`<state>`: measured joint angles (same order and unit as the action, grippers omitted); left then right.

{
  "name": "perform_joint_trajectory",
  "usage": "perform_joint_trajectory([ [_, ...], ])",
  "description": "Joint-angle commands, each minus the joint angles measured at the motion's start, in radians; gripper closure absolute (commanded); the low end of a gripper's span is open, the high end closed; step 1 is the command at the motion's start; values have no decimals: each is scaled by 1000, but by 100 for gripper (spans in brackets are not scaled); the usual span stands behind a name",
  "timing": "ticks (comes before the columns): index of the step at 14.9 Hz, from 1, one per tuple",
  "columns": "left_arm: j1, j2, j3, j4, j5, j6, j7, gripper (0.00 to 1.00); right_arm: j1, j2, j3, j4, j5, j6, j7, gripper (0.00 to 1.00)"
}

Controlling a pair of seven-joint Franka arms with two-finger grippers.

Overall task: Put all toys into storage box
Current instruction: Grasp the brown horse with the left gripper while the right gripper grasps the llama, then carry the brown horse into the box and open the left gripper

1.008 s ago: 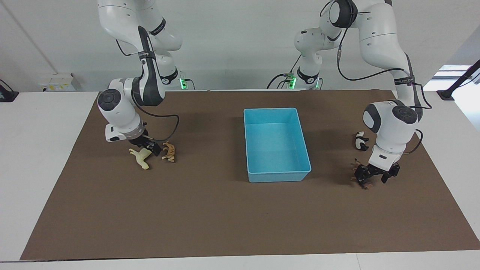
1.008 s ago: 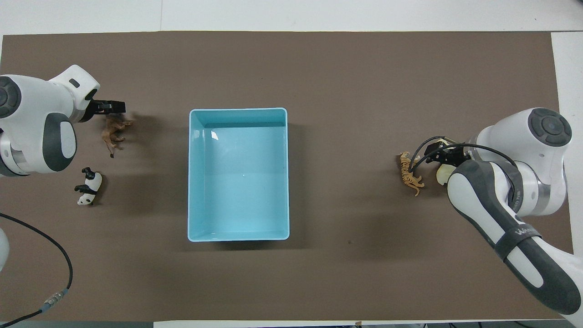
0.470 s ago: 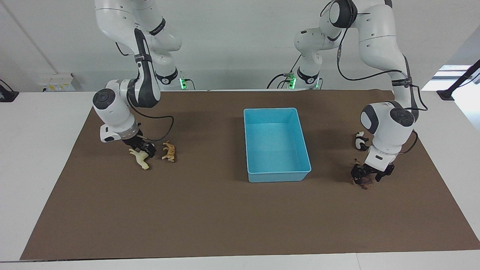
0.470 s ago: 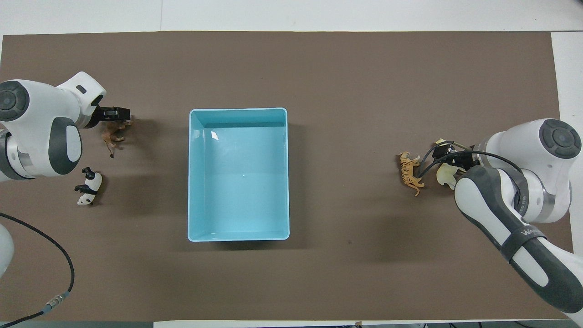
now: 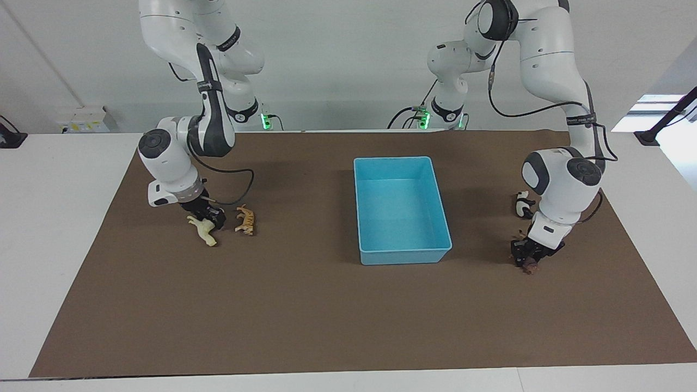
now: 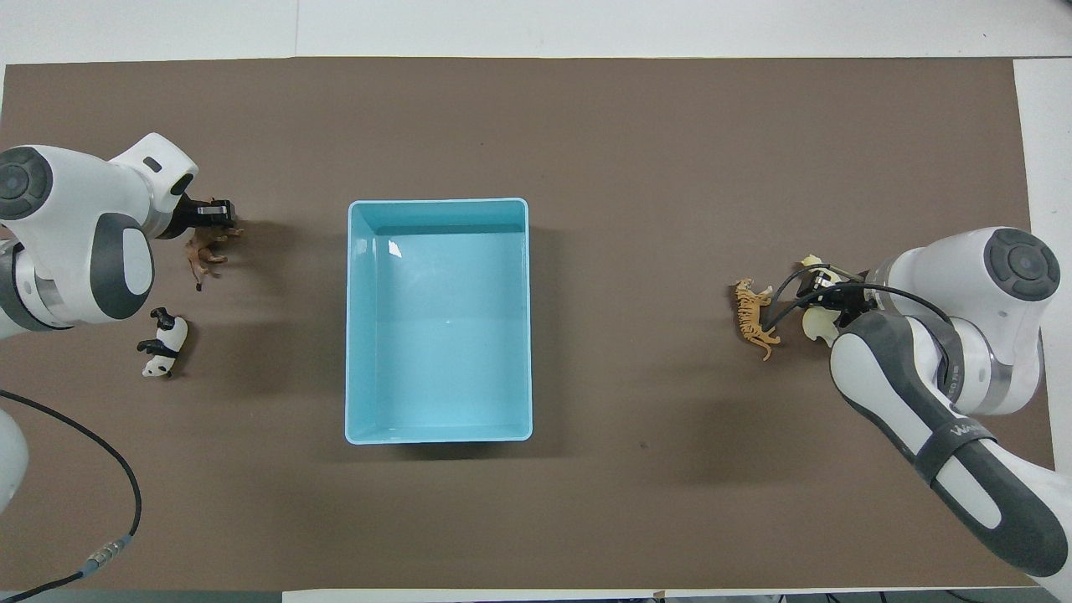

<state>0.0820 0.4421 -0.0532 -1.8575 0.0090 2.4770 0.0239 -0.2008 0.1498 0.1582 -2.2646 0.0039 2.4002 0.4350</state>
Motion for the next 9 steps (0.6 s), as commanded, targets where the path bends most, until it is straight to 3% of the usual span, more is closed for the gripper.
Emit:
perform_joint_trajectory([
  [1, -40, -7, 6, 75, -56, -105, -51, 100, 0, -10, 6, 42, -7, -54, -22, 100],
  [4, -79, -38, 3, 194, -58, -321, -175, 100, 47, -12, 6, 161, -5, -212, 4, 100],
  [7, -152, -137, 1, 247, -118, -524, -364, 100, 122, -19, 6, 250, -4, -282, 115, 100],
  [9, -238, -187, 0, 253, -130, -589, -522, 100, 181, -10, 6, 318, -4, -335, 204, 100],
])
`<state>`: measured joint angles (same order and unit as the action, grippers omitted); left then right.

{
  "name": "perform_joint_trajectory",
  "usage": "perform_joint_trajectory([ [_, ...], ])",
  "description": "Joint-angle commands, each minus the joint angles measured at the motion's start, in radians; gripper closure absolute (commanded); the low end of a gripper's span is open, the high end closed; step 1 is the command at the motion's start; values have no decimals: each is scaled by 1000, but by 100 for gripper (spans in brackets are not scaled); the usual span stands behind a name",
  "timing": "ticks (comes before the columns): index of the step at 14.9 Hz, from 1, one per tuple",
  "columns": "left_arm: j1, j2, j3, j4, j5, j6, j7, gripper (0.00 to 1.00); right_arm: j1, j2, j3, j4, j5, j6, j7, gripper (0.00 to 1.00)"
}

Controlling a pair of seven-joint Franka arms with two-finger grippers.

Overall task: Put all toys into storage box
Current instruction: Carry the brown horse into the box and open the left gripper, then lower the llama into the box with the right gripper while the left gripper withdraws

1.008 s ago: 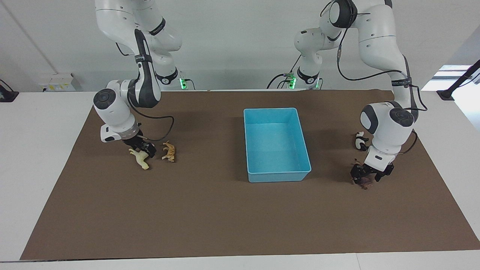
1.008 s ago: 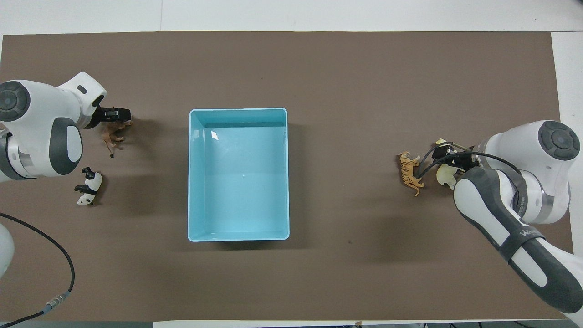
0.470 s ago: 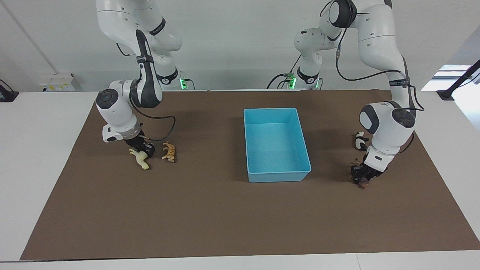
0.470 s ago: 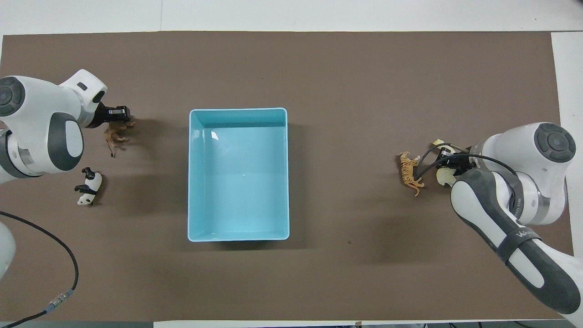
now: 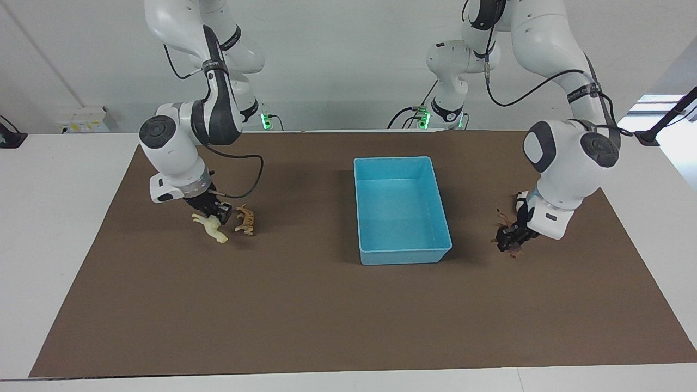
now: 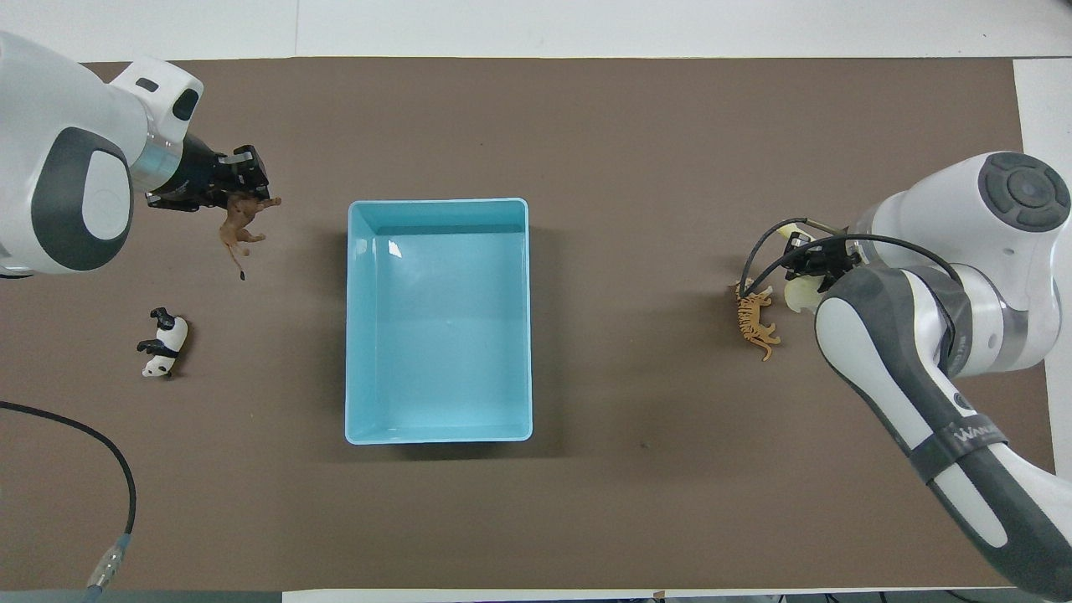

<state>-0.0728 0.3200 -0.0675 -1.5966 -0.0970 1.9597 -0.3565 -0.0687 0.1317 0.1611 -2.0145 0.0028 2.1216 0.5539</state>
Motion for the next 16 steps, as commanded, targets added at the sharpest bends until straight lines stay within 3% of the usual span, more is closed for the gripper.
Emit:
perform_joint_trajectory([
  [1, -126, -81, 12, -14, -24, -73, -221, 100, 75, 9, 3, 80, -3, -64, 125, 100],
  [4, -237, -99, 12, -64, -24, -21, -383, 100, 156, 11, 2, 95, -3, -54, 245, 100],
  [5, -263, -114, 12, -109, -24, 29, -392, 59, 191, 16, 2, 109, -3, -51, 301, 100],
  [6, -268, -122, 12, -137, -23, 60, -395, 1, 196, 23, 2, 117, -3, -51, 317, 100],
  [12, -251, -151, 20, -135, -20, -2, -383, 0, 198, 25, 3, 109, 3, -41, 325, 100],
  [16, -96, -196, 26, -144, -7, -77, -91, 0, 381, 31, 3, 155, 17, 3, 553, 100],
])
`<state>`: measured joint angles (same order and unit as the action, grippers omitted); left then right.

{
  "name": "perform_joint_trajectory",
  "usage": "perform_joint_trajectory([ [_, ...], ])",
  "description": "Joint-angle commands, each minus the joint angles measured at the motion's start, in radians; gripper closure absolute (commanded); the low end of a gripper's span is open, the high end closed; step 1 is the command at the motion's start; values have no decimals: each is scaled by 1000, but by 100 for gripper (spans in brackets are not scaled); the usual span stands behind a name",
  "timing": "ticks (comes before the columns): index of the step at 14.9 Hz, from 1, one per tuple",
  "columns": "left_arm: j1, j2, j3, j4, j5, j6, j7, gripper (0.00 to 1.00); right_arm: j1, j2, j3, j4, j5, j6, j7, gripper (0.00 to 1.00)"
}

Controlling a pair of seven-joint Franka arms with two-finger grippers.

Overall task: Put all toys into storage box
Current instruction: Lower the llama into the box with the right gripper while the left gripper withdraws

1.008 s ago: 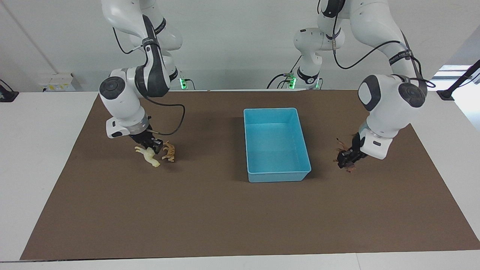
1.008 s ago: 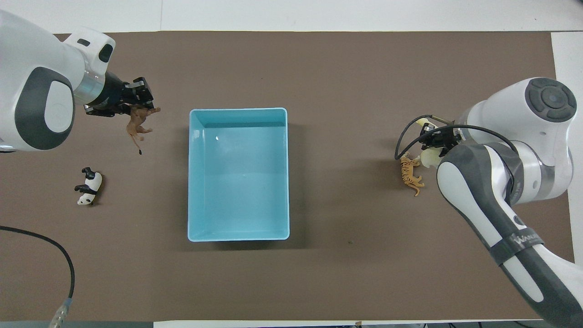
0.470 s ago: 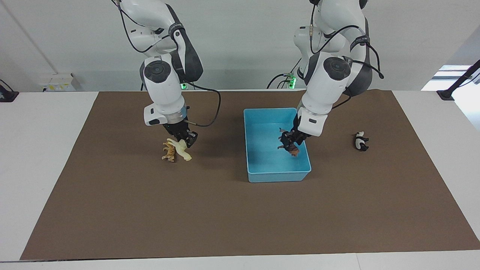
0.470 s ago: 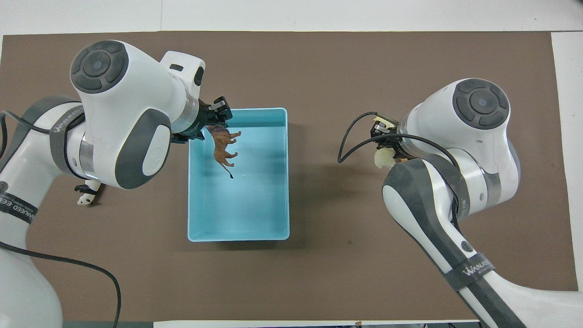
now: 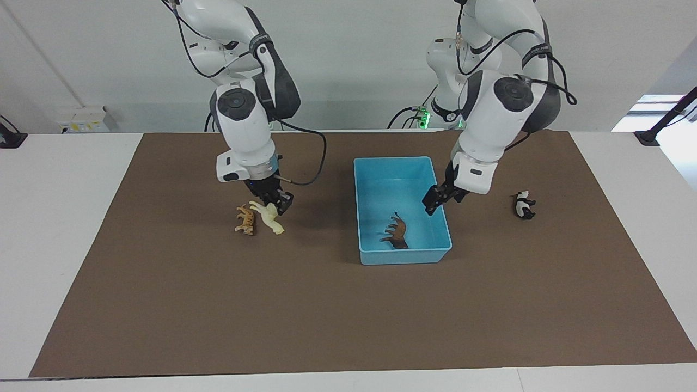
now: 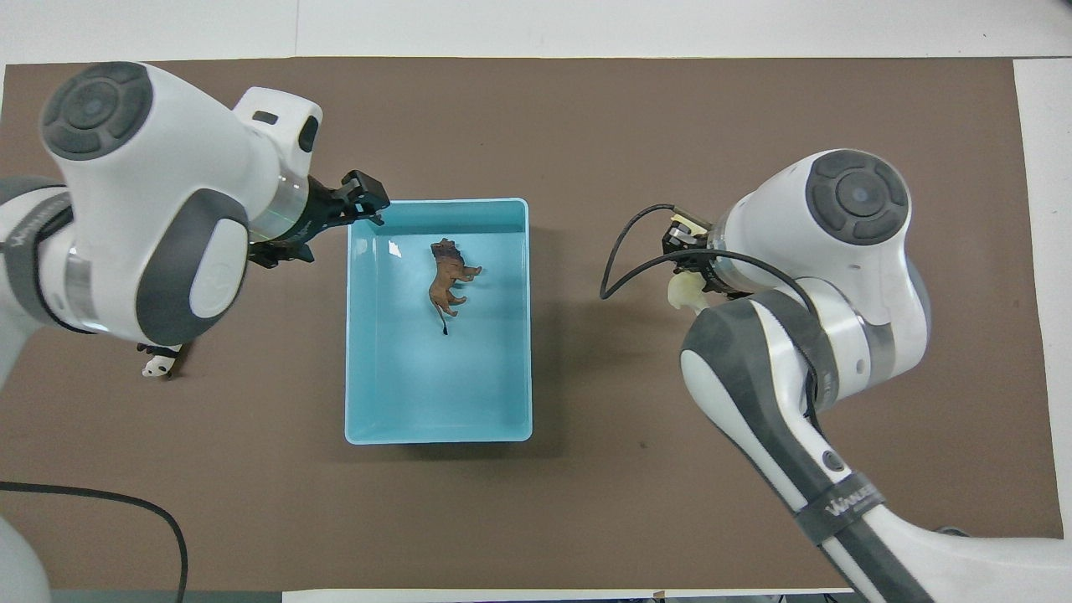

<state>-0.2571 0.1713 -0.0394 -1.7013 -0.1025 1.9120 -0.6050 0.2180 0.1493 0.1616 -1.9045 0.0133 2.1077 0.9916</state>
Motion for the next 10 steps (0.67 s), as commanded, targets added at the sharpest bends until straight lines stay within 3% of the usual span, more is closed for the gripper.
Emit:
perform_joint_trajectory([
  [1, 160, -49, 0, -47, -2, -24, 289, 0, 156, 26, 2, 97, 36, 21, 172, 100],
  [4, 289, -65, 0, -121, 18, 76, 583, 0, 240, 73, 2, 182, 83, 67, 205, 100],
  [8, 352, -62, 0, -251, 130, 258, 824, 0, 296, 134, 2, 237, 94, 140, 219, 100],
  [10, 390, -49, 0, -261, 141, 272, 937, 0, 322, 139, 2, 237, 96, 141, 217, 61],
])
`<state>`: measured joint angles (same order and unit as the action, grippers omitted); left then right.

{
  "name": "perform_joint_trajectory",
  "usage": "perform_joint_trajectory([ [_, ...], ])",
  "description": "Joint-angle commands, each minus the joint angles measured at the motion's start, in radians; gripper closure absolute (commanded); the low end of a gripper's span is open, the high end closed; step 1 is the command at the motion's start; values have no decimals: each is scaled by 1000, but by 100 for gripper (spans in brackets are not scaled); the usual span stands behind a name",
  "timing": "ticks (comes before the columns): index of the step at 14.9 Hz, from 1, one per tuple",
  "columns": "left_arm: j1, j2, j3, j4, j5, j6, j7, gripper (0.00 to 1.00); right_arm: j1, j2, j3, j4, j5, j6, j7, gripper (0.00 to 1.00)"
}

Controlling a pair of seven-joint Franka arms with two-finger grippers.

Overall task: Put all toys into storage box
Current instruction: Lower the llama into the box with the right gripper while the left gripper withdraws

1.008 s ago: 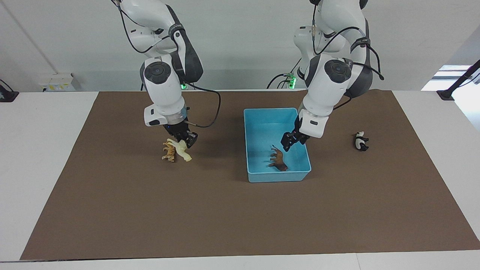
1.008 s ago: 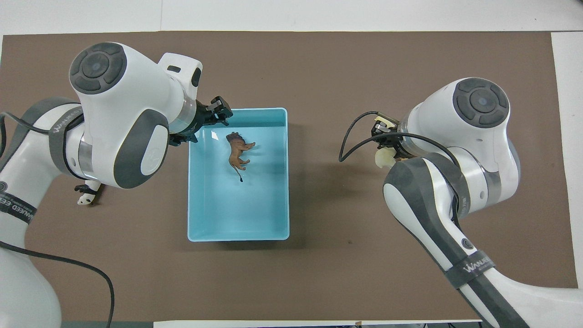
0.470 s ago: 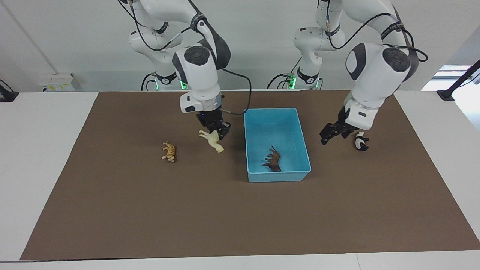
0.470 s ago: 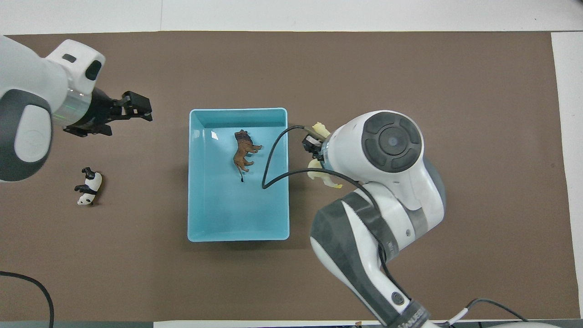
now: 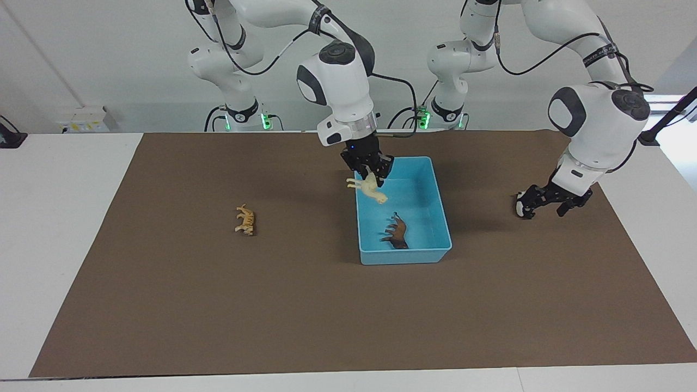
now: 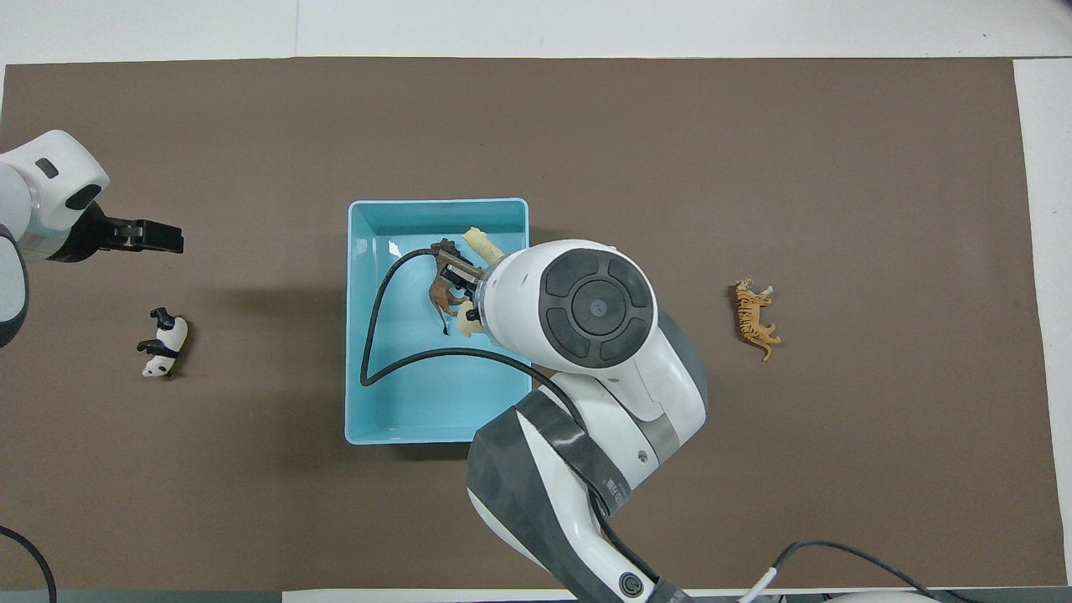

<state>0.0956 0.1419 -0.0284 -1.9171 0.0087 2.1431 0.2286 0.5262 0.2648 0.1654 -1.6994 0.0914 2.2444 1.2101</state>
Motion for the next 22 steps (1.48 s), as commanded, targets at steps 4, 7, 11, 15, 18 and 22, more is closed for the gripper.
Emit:
perform_joint_trajectory([
  [4, 84, -19, -12, -213, 30, 275, 184, 0, 18, 22, -1, 30, 8, -11, -1, 19],
  [7, 107, -22, -12, -270, 30, 310, 204, 0, -1, 17, -9, 33, -95, -151, -52, 1],
  [11, 105, -34, -12, -332, 30, 330, 204, 0, -184, 4, -13, 14, -168, -223, -468, 0],
  [15, 107, -48, -10, -379, 30, 356, 204, 0, -298, -21, -12, -75, -168, -221, -604, 0],
  [18, 116, -51, -7, -395, 30, 357, 202, 2, -351, -97, -14, -299, -168, -76, -653, 0],
  [22, 116, -56, -7, -402, 30, 359, 196, 42, -437, -147, -12, -456, -168, 3, -742, 0],
])
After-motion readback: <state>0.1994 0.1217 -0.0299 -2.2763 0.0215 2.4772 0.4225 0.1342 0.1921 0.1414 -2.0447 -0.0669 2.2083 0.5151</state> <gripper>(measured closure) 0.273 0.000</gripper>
